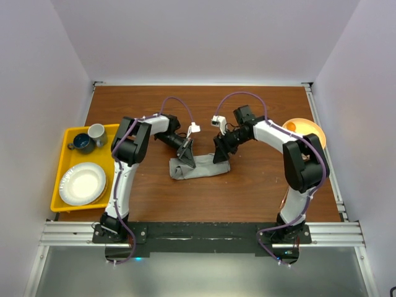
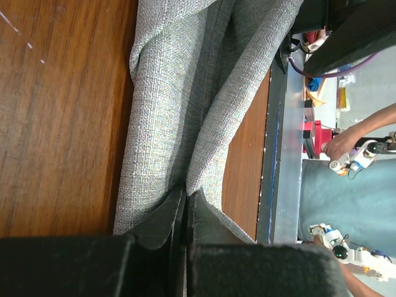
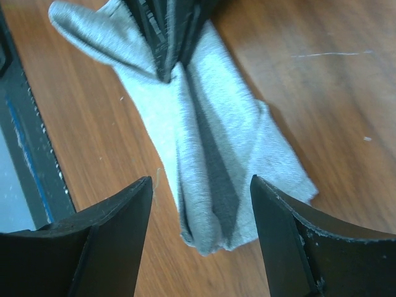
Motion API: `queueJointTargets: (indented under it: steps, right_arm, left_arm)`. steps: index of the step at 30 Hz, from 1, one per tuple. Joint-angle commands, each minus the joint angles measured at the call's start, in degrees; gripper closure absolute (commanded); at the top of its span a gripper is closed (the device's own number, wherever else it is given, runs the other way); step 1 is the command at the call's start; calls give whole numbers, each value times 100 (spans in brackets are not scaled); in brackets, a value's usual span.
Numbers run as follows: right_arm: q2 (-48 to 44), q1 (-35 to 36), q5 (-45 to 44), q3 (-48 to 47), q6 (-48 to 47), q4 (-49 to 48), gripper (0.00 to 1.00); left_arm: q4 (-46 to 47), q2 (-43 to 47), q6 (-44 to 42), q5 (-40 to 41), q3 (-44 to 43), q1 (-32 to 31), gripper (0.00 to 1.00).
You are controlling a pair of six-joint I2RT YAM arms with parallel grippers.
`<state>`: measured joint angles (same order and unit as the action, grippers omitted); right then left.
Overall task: Fold the napkin into a case and place the utensils inside
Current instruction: Fold the 2/3-rectangle-folded napkin at the center of the board.
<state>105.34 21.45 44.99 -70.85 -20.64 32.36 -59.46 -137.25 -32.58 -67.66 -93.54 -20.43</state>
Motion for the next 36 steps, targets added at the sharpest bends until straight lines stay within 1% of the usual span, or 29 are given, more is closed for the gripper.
queueJointTargets:
  steps: [1, 3, 6, 7, 10, 11, 13, 14, 15, 16, 17, 19, 20, 22, 23, 24, 25, 26, 28, 30, 31, 32, 33, 36]
  right_arm:
    - [48, 175, 318, -87, -475, 315, 32]
    - [135, 193, 195, -26, -493, 254, 32]
    - [232, 228, -25, 62, -423, 26, 38]
    - [250, 236, -174, 89, -371, -53, 48]
    - [259, 228, -411, 141, -160, -300, 63]
    - [276, 236, -438, 150, -98, -335, 71]
    - [329, 228, -561, 168, -19, -405, 78]
    - [355, 236, -631, 177, 68, -423, 87]
    - [382, 228, -684, 177, 104, -450, 91]
    - [469, 228, -728, 168, 131, -432, 96]
    - [505, 236, -816, 168, 174, -424, 100]
    - [593, 236, -869, 150, 210, -397, 100]
    - [645, 228, -939, 159, 297, -414, 100]
    - [768, 228, -983, 124, 342, -424, 100]
    - [812, 228, -1036, 124, 411, -441, 100]
    - [830, 228, -1054, 98, 429, -458, 100]
    - [848, 228, -1071, 89, 438, -459, 100]
    - [874, 236, -1089, 89, 473, -467, 100]
    - [901, 237, -1098, 45, 482, -450, 100]
    - [918, 236, -1089, 19, 509, -441, 100]
    - [927, 237, -1072, 10, 517, -432, 100]
    - [936, 228, -1063, -8, 544, -415, 100]
    - [979, 228, -1045, -43, 561, -406, 100]
    - [1006, 228, -1019, -78, 605, -371, 100]
  left_arm:
    - [260, -311, -337, 948, 2, 65, 100]
    - [251, -320, -328, 921, 28, 65, 100]
    - [286, -311, -284, 912, 55, 65, 100]
    - [295, -302, -293, 921, 64, 65, 100]
    - [304, -267, -302, 895, 81, 74, 100]
    - [321, -258, -293, 877, 90, 74, 100]
    - [338, -224, -302, 825, 99, 82, 100]
    - [339, -188, -337, 781, 90, 91, 100]
    - [347, -153, -380, 728, 81, 109, 99]
    - [339, -22, -416, 589, 81, 118, 93]
    - [339, 75, -520, 509, 90, 153, 78]
    - [356, 477, -635, 351, 90, 170, 68]
    - [374, 619, -688, 332, 90, 179, 62]
    - [513, 1092, -619, 306, 107, 197, 57]
    - [628, 1269, -505, 323, 186, 249, 52]
    - [1003, 1628, -347, 376, 274, 276, 50]
    - [1189, 1805, -33, 454, 362, 319, 48]
    - [1313, 1972, 23, 516, 510, 398, 46]
    - [1515, 2430, 15, 823, 643, 434, 40]
    - [1639, 2903, -108, 1130, 968, 434, 38]
    - [1848, 3054, -108, 1271, 1108, 425, 34]
    - [1981, 3186, -117, 1412, 1414, 425, 32]
    - [2061, 3404, -169, 1657, 1574, 425, 26]
    - [2368, 3765, -494, 2220, 2084, 311, 24]
